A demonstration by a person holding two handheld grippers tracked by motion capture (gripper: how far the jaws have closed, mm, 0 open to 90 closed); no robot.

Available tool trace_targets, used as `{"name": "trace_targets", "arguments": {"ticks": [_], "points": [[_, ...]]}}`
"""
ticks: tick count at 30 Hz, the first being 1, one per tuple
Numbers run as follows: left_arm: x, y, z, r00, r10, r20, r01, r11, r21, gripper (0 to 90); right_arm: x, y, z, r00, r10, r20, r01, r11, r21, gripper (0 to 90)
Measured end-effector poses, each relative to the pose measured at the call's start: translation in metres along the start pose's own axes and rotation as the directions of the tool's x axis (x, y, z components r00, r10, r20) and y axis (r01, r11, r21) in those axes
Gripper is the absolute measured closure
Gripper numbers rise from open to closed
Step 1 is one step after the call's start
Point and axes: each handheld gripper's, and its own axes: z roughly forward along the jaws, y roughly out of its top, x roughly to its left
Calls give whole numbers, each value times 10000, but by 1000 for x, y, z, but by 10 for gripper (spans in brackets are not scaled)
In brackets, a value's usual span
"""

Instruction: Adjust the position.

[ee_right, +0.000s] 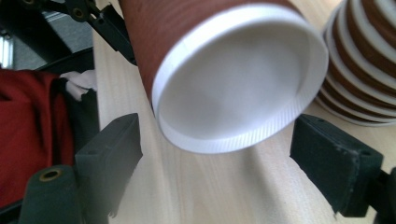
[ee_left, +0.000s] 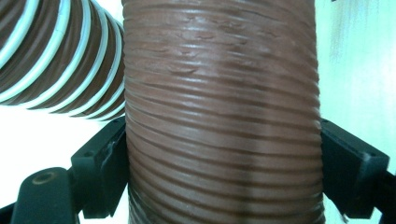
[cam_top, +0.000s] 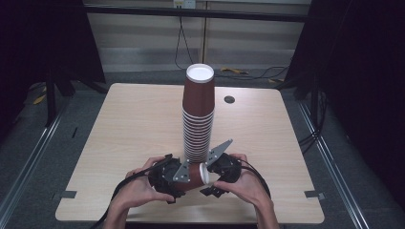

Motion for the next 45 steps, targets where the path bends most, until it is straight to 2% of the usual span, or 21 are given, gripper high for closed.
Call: {"name": "trace_targets", "arguments": {"ticks": [1, 5, 7, 8, 11, 13, 16, 17, 18, 20, 23, 30, 31, 33, 35, 36, 38, 39, 40, 43, 45], "points": [[1, 1, -1, 9995, 299, 57, -301, 9992, 280, 148, -1, 1, 0, 10000, -16, 55, 15, 10000, 89, 159], [-1, 3, 1, 9991, 418, 43, -419, 9989, 201, 148, -2, 4, -1, 9998, 180, 42, -181, 9992, 352, 138], [-4, 3, 3, 10000, -38, -16, 38, 9999, -168, 148, -4, 6, 0, 10000, 21, -74, -18, 9992, 390, 160], [-1, 4, 1, 9991, 428, 24, -429, 9989, 164, 148, -4, 6, 1, 10000, 12, -82, -8, 9992, 403, 160], [-3, 5, 3, 9997, 243, 20, -243, 9997, -49, 148, -5, 7, 2, 9993, 117, -341, -106, 9994, 323, 165], [-4, 6, 3, 9986, 522, 17, -522, 9986, 44, 148, -5, 8, 2, 9988, 39, -484, -25, 9996, 297, 167], [-7, 7, 6, 9996, 292, 57, -292, 9995, -94, 148, -5, 10, 3, 9977, -61, -678, 87, 9992, 385, 165], [-6, 8, 5, 9991, 418, 86, -418, 9991, -11, 148, -4, 10, 3, 9972, -27, -750, 56, 9992, 392, 165], [-1, 9, 2, 9914, 1294, 210, -1305, 9895, 623, 147, -4, 11, 3, 9966, -29, -823, 65, 9990, 436, 166], [-7, 8, 7, 9976, 679, 143, -681, 9976, 149, 147, -4, 12, 4, 9955, -129, -936, 173, 9988, 463, 182], [-10, 8, 9, 9990, 404, 173, -403, 9991, -100, 147, -4, 13, 6, 9939, -232, -1079, 285, 9984, 478, 205], [-10, 9, 9, 9960, 840, 298, -845, 9963, 134, 145, -3, 13, 8, 9932, -123, -1159, 192, 9981, 585, 207], [-11, 8, 10, 9977, 603, 294, -603, 9982, -12, 146, -3, 13, 8, 9929, -183, -1179, 251, 9981, 567, 206], [-11, 8, 11, 9973, 688, 259, -687, 9976, -41, 145, -3, 13, 9, 9921, -342, -1211, 403, 9980, 482, 213], [-8, 7, 8, 9937, 1091, 242, -1095, 9939, 158, 144, -2, 13, 8, 9929, -272, -1160, 336, 9980, 539, 218], [-11, 5, 11, 9979, 598, 230, -592, 9980, -242, 140, -1, 13, 8, 9933, -298, -1118, 357, 9980, 517, 220], [-7, 5, 9, 9932, 1140, 241, -1141, 9935, 30, 136, 1, 14, 8, 9948, -356, -954, 405, 9979, 500, 224], [-12, 3, 13, 9989, 385, 282, -370, 9979, -535, 132, 1, 14, 8, 9954, -302, -912, 353, 9979, 544, 224], [-7, 3, 10, 9942, 1051, 207, -1048, 9944, -152, 130, 1, 14, 8, 9954, -399, -867, 443, 9978, 489, 225], [-7, -1, 11, 9978, 542, 374, -510, 9953, -826, 118, 0, 13, 7, 9955, -338, -889, 377, 9984, 419, 226], [-3, -1, 8, 9951, 879, 459, -845, 9939, -707, 115, 0, 13, 6, 9949, -288, -966, 327, 9987, 387, 228]]}}
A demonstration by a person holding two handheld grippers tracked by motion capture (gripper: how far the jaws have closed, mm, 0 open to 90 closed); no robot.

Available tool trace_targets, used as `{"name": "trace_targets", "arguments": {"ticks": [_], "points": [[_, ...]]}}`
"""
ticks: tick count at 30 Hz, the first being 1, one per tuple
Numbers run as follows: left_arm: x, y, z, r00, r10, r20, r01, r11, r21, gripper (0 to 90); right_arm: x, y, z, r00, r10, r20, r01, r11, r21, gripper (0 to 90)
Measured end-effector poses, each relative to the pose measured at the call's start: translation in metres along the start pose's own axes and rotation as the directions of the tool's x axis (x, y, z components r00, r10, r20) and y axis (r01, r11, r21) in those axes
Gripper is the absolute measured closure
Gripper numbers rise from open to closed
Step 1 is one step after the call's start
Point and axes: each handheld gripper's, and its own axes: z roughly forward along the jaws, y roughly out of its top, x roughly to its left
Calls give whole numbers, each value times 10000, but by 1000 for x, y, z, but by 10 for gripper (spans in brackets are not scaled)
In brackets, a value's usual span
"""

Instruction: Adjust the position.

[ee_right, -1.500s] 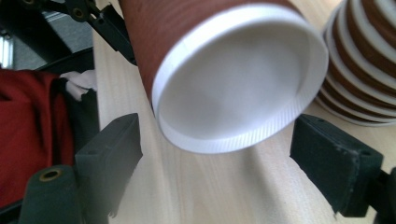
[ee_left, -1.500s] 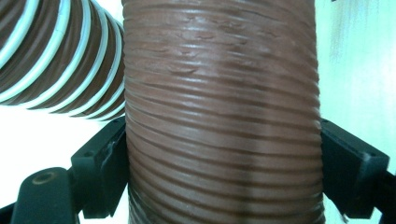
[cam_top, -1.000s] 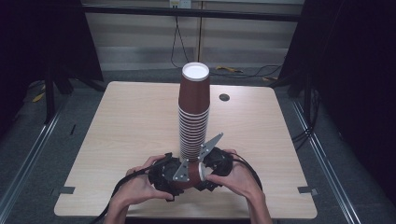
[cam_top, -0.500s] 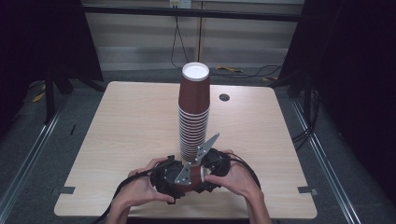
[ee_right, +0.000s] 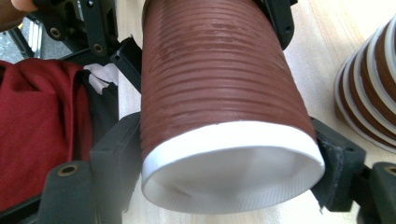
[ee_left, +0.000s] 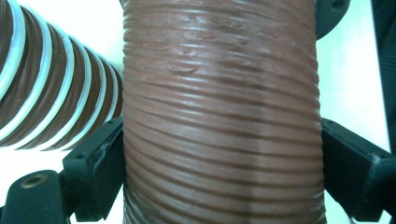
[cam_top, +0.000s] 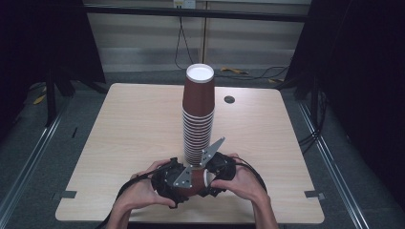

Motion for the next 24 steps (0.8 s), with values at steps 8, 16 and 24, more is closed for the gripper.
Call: {"name": "trace_targets", "arguments": {"ticks": [8, 16, 24], "points": [[3, -5, -6, 9985, -499, 233, 517, 9950, -850, 114, -1, -1, -1, 9999, -48, -159, 45, 9999, -150, 229], [7, -9, -12, 9962, -794, 352, 840, 9840, -1573, 116, -1, -2, -4, 9998, -150, -115, 145, 9991, -408, 229], [13, -12, -18, 9901, -1180, 761, 1335, 9590, -2498, 140, -2, -4, -3, 9998, -186, -30, 184, 9987, -484, 231]]}}
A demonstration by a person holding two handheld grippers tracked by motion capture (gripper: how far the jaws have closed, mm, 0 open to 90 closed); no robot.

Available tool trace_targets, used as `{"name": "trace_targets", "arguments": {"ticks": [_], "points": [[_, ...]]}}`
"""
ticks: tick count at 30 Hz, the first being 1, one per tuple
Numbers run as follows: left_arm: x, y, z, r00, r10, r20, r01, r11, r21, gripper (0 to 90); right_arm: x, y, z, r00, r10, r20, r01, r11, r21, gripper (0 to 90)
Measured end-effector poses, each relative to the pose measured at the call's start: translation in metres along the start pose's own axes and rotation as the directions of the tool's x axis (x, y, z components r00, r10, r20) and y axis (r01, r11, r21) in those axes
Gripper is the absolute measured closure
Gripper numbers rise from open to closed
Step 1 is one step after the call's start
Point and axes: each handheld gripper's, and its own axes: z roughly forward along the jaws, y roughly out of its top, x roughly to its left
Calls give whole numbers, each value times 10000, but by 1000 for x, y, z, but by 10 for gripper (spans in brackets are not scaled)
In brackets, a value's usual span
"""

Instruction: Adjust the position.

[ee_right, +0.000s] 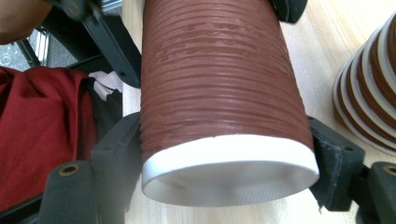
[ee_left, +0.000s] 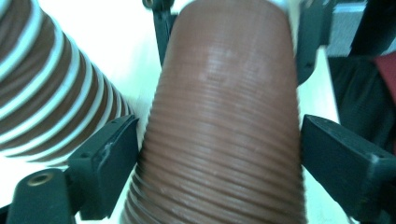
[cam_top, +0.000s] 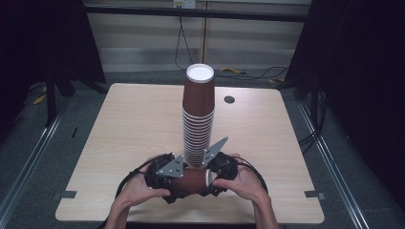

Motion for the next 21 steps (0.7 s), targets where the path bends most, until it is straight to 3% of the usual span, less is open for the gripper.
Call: {"name": "trace_targets", "arguments": {"ticks": [5, 9, 12, 15, 21], "points": [[0, 1, -6, 9998, -18, -201, 13, 9997, -241, 158, -1, -2, -1, 9999, 141, 18, -141, 9999, -99, 231], [1, -1, -11, 9990, -248, -378, 220, 9971, -726, 158, -3, -5, -3, 9998, 163, 149, -159, 9995, -285, 230], [2, -5, -17, 9975, -596, -371, 549, 9918, -1156, 158, -2, -7, -5, 9988, 412, 249, -401, 9983, -430, 229], [2, -7, -23, 9944, -821, -669, 716, 9867, -1459, 157, -4, -10, -9, 9971, 600, 472, -571, 9965, -613, 229], [2, -12, -30, 9864, -1149, -1173, 915, 9778, -1885, 157, -6, -18, -13, 9951, 874, 456, -817, 9899, -1159, 228]]}}
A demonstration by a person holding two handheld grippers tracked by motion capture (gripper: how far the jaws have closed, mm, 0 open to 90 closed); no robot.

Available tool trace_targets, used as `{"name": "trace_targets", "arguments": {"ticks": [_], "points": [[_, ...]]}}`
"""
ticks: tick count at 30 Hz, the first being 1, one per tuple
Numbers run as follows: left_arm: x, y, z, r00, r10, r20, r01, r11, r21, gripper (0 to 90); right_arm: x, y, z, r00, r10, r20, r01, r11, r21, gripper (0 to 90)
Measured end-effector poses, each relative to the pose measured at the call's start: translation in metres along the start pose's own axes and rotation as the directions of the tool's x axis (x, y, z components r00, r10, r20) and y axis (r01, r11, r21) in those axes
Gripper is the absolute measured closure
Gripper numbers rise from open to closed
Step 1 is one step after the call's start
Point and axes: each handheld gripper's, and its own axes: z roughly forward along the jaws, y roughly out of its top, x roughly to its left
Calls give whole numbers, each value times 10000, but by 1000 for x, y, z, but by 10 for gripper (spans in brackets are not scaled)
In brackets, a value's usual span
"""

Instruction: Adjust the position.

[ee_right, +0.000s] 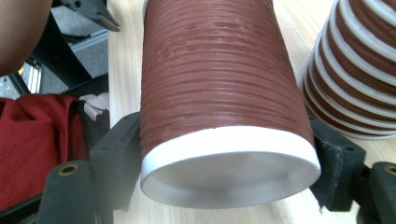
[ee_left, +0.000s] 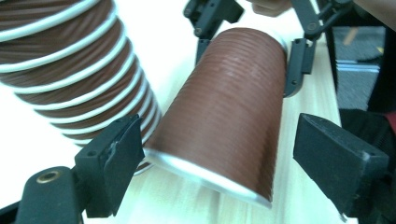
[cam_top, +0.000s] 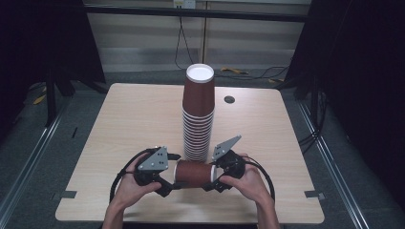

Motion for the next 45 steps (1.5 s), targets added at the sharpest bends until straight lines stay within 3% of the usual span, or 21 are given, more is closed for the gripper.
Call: {"name": "trace_targets", "arguments": {"ticks": [8, 17, 20, 27, 36, 45], "points": [[1, -8, -4, 9986, -329, -402, 316, 9990, -313, 158, -3, -7, -5, 9994, 285, 197, -274, 9982, -532, 227], [1, -16, -8, 9970, -587, -506, 558, 9968, -574, 159, -4, -15, -5, 9983, 560, 140, -540, 9919, -1150, 227], [1, -18, -12, 9956, -690, -628, 642, 9951, -755, 158, -5, -17, -5, 9983, 568, 148, -542, 9890, -1378, 227], [0, -25, -15, 9925, -1117, -488, 1048, 9864, -1266, 157, -4, -19, -7, 9983, 530, 231, -479, 9822, -1816, 227], [-4, -27, -14, 9914, -1144, -635, 1043, 9840, -1441, 156, -5, -28, -5, 9981, 588, 179, -527, 9688, -2422, 227], [-8, -32, -11, 9909, -1207, -593, 1098, 9807, -1619, 154, -3, -36, -4, 9992, 396, 40, -363, 9483, -3154, 227]]}}
